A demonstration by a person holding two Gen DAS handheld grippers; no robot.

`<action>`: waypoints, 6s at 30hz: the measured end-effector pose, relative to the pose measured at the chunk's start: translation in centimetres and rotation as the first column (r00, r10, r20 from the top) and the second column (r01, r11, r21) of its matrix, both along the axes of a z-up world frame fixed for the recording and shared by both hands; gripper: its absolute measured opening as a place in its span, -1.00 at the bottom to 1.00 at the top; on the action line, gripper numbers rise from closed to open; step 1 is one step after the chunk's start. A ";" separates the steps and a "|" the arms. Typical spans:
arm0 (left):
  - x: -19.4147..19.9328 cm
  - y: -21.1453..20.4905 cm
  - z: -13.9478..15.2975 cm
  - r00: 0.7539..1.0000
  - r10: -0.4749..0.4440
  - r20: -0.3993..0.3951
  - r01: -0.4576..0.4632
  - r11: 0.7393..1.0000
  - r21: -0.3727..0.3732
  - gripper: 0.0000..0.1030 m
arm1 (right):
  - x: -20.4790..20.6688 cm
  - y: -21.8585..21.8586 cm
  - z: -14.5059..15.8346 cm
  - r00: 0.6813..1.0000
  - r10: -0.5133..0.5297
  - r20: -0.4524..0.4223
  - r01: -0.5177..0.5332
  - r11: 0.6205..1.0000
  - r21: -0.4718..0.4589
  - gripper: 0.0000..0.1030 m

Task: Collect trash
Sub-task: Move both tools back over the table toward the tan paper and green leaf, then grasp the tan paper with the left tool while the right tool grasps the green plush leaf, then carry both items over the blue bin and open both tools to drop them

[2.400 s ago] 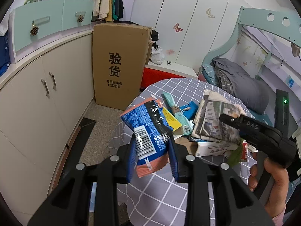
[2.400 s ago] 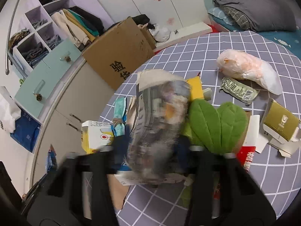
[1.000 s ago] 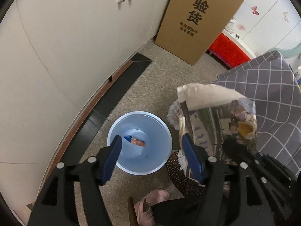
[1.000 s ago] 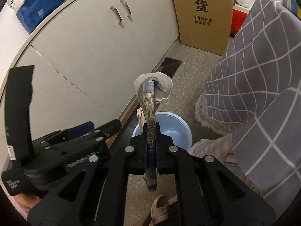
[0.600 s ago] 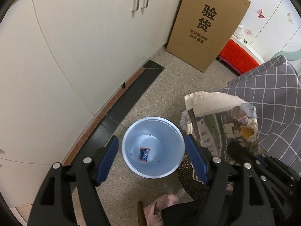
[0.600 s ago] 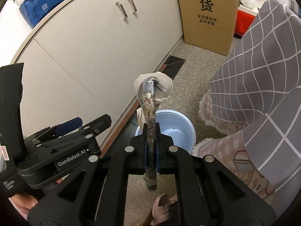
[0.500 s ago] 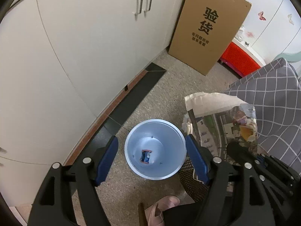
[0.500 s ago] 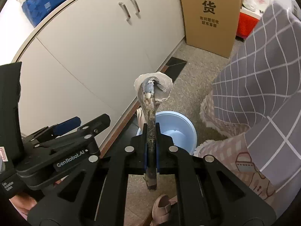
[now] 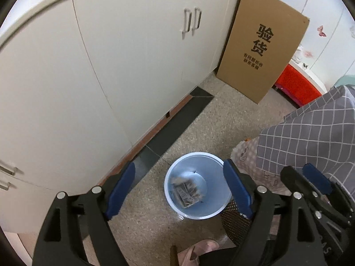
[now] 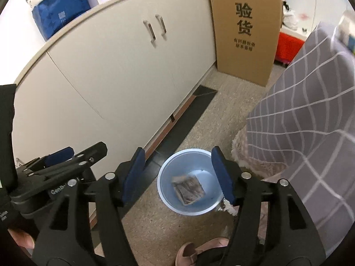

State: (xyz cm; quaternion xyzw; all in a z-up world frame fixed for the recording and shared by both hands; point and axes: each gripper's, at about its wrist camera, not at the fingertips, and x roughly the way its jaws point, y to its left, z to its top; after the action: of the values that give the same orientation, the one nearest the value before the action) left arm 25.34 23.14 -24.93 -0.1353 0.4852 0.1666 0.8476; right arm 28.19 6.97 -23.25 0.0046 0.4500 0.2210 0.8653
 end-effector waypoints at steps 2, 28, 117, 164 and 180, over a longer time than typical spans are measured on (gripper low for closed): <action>-0.4 -0.4 0.9 1.000 -0.011 0.019 0.011 1.000 0.001 0.57 | -0.3 -0.5 1.2 0.999 -0.011 0.030 0.011 1.000 -0.006 0.26; -2.2 -26.9 13.1 0.830 -0.515 0.217 0.508 0.857 0.091 0.62 | -10.0 -30.8 13.3 0.793 -0.577 0.197 0.541 0.815 0.209 0.39; -9.1 -13.2 16.7 0.876 -0.314 0.366 0.308 0.948 0.076 -0.96 | -8.6 -12.1 13.5 0.993 -0.084 0.077 0.064 0.970 0.236 -0.76; -0.6 -4.0 1.3 0.988 -0.152 -0.023 0.151 0.987 -0.063 0.19 | -1.0 -3.0 1.8 0.992 -0.030 -0.123 0.035 0.998 0.046 -0.76; -2.3 -1.3 4.2 0.999 0.020 0.040 -0.020 1.000 0.004 0.27 | -2.2 -2.4 4.5 0.998 -0.050 0.028 0.049 0.998 0.030 0.44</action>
State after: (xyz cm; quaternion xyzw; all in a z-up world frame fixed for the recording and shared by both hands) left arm 23.04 21.84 -20.76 -0.1417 0.4663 0.1733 0.8558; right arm 26.01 4.57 -18.76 0.0250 0.4340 0.2061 0.8766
